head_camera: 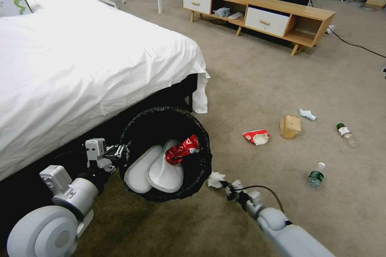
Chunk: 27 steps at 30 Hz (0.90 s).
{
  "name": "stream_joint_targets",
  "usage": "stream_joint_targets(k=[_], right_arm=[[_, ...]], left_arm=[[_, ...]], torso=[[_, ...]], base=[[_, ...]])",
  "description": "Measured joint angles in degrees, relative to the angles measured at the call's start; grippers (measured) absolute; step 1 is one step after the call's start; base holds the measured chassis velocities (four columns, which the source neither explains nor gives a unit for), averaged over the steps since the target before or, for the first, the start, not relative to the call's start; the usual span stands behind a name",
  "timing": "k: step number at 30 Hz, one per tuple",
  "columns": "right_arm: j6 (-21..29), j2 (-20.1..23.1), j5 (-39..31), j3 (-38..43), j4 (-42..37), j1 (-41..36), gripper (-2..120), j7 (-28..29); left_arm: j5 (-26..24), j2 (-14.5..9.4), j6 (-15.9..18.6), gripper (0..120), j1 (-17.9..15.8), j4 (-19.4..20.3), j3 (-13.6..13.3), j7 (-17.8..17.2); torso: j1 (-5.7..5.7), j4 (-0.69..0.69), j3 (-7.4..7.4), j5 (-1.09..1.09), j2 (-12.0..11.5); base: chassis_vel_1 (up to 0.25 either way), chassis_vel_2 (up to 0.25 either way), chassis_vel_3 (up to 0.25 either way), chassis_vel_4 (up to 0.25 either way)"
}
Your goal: Pick up the trash bin, then pick up the garbage from the floor and place it into the trash bin.
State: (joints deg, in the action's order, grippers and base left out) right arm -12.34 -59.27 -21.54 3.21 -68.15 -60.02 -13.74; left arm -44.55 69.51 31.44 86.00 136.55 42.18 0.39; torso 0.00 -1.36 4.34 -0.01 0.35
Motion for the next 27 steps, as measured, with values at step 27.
stream_joint_targets(k=[27], right_arm=[[-2.5, 6.9, -6.0, 29.9, -33.6, -12.3, 0, -5.3]], left_arm=[[-9.2, -1.1, 7.1, 3, -2.0, -1.4, -2.2, -13.4]], torso=[[0.00, 0.00, 0.00, 0.01, 0.0]], base=[[0.000, 0.000, 0.000, 0.000]])
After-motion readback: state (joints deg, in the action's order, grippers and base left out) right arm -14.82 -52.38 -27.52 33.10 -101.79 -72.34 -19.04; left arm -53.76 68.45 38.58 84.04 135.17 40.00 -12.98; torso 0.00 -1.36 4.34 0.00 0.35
